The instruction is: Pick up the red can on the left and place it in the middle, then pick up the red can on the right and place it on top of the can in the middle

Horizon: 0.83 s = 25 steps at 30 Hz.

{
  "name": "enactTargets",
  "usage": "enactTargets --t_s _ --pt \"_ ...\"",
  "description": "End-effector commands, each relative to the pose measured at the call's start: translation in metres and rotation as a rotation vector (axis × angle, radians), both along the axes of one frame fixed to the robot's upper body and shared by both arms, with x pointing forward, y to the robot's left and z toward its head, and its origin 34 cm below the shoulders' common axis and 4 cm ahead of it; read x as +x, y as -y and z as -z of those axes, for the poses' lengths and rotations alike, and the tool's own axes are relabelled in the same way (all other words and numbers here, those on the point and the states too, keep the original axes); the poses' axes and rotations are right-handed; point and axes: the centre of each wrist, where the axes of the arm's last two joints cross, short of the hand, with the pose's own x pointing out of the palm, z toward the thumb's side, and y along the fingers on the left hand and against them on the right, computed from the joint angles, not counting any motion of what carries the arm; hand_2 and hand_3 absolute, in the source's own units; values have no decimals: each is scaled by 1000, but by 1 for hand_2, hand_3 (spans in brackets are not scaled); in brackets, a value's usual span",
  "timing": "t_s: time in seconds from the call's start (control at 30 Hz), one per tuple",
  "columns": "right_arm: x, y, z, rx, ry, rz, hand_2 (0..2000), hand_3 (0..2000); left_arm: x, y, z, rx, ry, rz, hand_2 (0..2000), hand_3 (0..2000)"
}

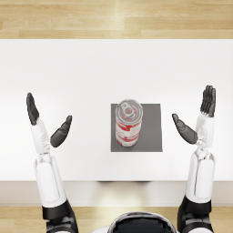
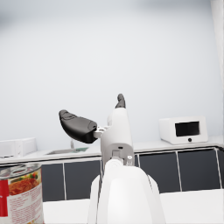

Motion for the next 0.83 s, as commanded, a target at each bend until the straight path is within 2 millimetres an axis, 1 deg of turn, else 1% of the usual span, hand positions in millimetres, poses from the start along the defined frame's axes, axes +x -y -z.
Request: enactTargets --t_s 0.03,0.1,0.13,0.17,0.3,0.43,0.83 --pt "1 14 9 22 40 45 0 0 -1 -6 5 -15 -16 -21 0 0" --pt "1 15 12 12 116 47 0 0 -2 -5 7 -16 -21 -18 0 0" --pt "0 10 11 0 145 30 0 0 -1 -3 8 -14 -25 -13 0 0" --pt "1 16 14 8 154 49 0 0 -1 -4 9 -15 -28 -14 0 0" --pt "2 13 22 1 158 36 0 0 -1 -4 14 -20 -43 -16 0 0" --pt "2 13 25 1 157 37 0 0 -1 -4 16 -22 -49 -16 0 0" --pt "2 13 27 1 154 36 0 0 -1 -4 16 -23 -52 -16 0 0"
